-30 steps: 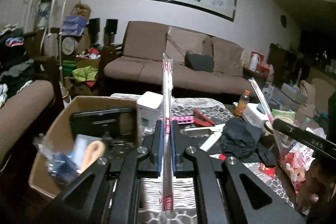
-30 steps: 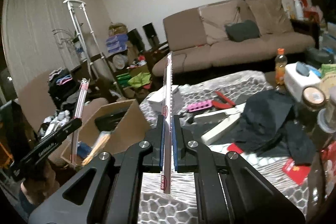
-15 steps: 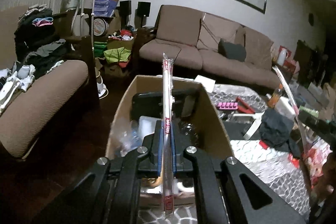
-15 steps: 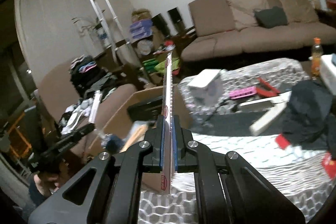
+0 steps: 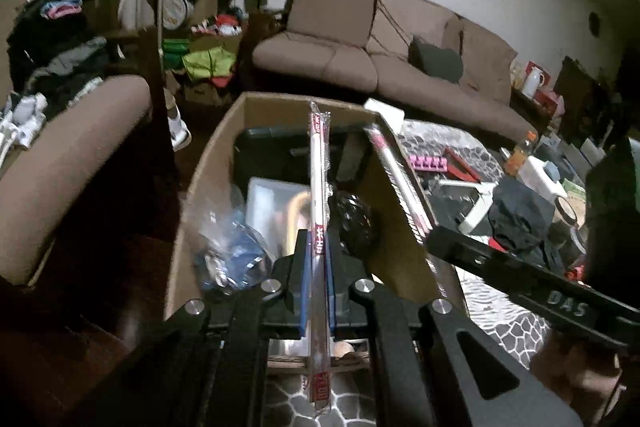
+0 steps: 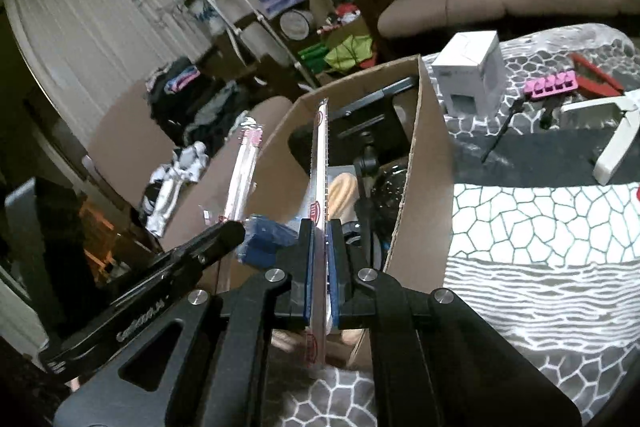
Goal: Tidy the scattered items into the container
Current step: 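Carry both straws over the cardboard box with both tools, then drop the straws into the box and open both tools, withdrawing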
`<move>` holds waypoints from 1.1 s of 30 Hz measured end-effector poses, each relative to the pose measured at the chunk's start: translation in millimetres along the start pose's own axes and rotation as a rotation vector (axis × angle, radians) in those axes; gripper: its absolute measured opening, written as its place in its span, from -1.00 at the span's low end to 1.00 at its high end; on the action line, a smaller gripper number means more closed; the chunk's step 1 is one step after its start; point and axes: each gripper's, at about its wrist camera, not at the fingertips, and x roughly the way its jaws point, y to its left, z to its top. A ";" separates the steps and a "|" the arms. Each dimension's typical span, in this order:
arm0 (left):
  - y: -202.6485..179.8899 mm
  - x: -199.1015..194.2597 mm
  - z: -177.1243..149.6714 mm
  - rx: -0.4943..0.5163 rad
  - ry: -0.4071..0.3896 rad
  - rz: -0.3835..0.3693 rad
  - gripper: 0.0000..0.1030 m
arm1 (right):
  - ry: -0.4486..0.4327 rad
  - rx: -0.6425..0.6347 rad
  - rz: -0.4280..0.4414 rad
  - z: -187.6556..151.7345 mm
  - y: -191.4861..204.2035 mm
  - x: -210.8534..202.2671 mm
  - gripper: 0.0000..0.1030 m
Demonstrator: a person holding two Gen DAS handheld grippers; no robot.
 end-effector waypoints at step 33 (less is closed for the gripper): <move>2.2 15.4 8.4 -0.120 0.070 0.001 0.35 | -0.041 -0.050 -0.030 47.4 -29.1 -67.0 -0.62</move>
